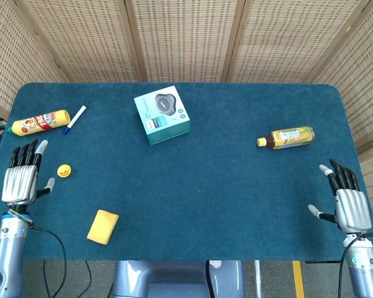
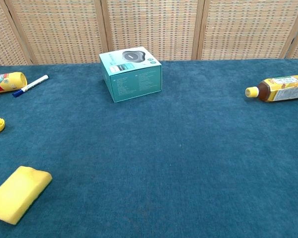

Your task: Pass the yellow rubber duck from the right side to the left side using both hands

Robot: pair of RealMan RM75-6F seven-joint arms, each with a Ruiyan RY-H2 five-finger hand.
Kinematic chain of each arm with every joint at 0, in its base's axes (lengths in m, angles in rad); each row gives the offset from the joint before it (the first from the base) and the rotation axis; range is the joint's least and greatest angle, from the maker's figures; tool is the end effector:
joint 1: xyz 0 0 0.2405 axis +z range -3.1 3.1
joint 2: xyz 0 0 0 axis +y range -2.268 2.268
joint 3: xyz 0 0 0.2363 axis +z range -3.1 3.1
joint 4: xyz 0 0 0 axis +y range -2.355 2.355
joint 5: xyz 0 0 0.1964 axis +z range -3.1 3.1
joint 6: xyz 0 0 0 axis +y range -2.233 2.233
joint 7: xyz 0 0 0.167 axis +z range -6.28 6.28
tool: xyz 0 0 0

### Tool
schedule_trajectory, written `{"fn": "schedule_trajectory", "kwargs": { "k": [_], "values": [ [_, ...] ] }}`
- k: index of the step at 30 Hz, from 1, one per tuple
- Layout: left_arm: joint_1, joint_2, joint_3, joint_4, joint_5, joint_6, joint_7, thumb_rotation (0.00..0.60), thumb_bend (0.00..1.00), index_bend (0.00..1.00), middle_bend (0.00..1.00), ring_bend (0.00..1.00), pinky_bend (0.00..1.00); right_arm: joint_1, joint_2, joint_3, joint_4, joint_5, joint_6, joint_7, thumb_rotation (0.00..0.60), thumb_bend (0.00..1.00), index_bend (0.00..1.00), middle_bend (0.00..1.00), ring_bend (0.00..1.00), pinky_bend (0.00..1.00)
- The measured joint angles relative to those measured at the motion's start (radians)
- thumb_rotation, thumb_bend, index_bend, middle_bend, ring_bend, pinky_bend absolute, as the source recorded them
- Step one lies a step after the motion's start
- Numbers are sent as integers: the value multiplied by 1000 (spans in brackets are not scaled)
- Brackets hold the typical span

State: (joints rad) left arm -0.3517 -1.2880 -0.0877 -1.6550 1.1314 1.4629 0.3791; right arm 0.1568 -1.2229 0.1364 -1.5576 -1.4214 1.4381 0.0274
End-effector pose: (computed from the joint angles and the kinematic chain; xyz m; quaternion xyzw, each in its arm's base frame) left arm -0.2559 0.2738 0.1236 -0.5821 -0.3663 -0.3392 0.6418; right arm -0.2803 -0.2385 0.1482 0.5587 -0.4005 0.4332 0.5829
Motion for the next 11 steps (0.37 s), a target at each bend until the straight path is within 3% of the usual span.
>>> {"fn": "schedule_trajectory", "kwargs": {
  "k": [6, 11],
  "values": [
    [84, 14, 67, -62, 71, 103, 78, 600, 203, 0, 0, 0, 0, -1, -9, -7, 0, -14, 13, -43, 600, 62, 28, 0, 0, 0],
    [115, 29, 93, -89, 125, 139, 108, 600, 189, 0, 0, 0, 0, -6, -12, -12, -1, -21, 27, -89, 600, 49, 8, 0, 0, 0]
  ]
}}
